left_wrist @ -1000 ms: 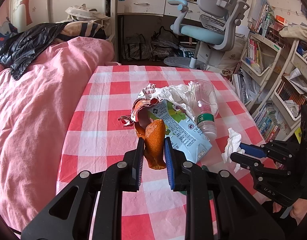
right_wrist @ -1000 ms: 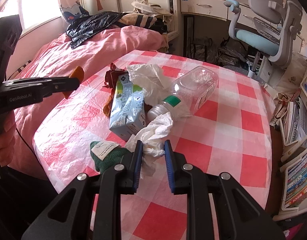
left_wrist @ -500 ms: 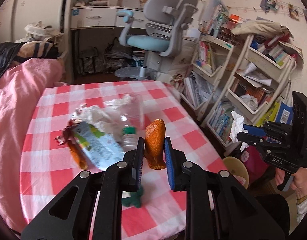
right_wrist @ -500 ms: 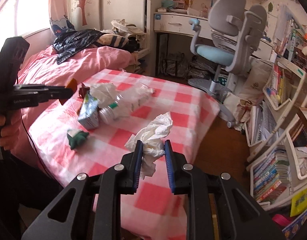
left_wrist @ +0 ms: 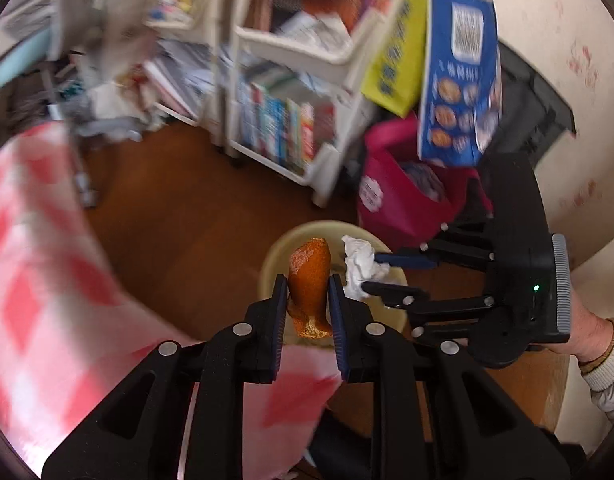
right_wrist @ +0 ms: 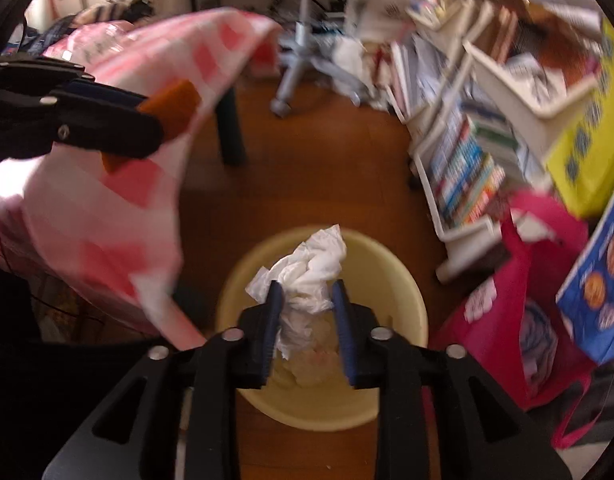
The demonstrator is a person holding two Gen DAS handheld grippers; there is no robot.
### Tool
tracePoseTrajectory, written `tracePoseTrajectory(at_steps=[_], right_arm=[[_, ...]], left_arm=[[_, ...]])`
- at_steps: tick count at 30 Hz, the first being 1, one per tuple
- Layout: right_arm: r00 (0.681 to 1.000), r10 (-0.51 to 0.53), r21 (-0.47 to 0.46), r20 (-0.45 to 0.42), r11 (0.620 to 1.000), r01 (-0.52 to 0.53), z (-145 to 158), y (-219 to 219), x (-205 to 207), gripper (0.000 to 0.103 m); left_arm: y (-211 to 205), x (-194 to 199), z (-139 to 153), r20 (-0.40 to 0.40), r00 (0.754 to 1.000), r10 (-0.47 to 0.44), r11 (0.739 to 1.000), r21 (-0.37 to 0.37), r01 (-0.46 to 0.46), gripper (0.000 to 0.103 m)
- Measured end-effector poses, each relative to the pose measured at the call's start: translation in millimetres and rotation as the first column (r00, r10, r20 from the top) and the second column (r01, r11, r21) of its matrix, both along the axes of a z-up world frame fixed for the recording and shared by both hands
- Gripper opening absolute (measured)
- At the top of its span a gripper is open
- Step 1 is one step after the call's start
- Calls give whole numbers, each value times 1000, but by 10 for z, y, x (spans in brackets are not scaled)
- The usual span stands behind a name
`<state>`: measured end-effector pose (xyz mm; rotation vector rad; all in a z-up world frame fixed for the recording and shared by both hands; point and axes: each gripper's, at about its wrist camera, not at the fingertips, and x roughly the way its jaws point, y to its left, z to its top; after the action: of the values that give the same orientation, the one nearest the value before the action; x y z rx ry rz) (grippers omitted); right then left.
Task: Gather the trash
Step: 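Carry peel and tissue to the yellow bin and open both tools, then move both tools back over the table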
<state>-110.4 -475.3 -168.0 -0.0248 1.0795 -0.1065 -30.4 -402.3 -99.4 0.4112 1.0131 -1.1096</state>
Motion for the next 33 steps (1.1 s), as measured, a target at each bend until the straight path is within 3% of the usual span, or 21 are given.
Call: tracePoseTrajectory(at_steps=[1,3,5,6,11,16,21,24,26,30,32,33], right_arm=[[1000,-18,10,-21,1000,18,-60,-72,-31,45],[998,-54,12,-28,998,54,-118,-192,-115,49],[996,-89,21,-21,996,89,-116,-298,-203,50],[994,-106,30,-11,994,106,-94,-338,-235,51],[987,-125,74,103,990,118,243,-282,-235,53],[964,-32,68,265,998,14,879,190,49,62],[907,132,16,399,988,-151,1536,931,431,71],[866,211,22,453,969,-247,1842,1403,611,77],[846,239,59,477,951,-302,1942,1700,750,77],[835,224,153,503,927,-341,1788,2155,916,77],[867,238,197,439,915,-351,1575,2334,1002,77],[873,266,180,409,914,-363,1550,2414,1072,74]], left_arm=[[-170,-42,-125,-9,1000,-13,999,33,14,26],[-346,-113,-271,10,1000,-2,997,81,1,45],[-376,-153,-263,28,1000,12,997,75,-14,52],[-346,-154,-231,44,999,24,997,71,-27,58],[246,-23,67,131,976,172,984,23,-176,68],[1096,116,481,217,910,353,935,-51,-351,78],[2122,249,898,292,806,515,856,-119,-503,86],[2744,329,1056,317,722,615,785,-158,-599,88],[3192,427,1081,308,653,692,716,-173,-677,88],[3970,640,905,216,488,846,524,-166,-835,88],[4290,746,791,175,395,902,416,-102,-904,88],[4394,793,772,141,372,918,386,-95,-917,88]])
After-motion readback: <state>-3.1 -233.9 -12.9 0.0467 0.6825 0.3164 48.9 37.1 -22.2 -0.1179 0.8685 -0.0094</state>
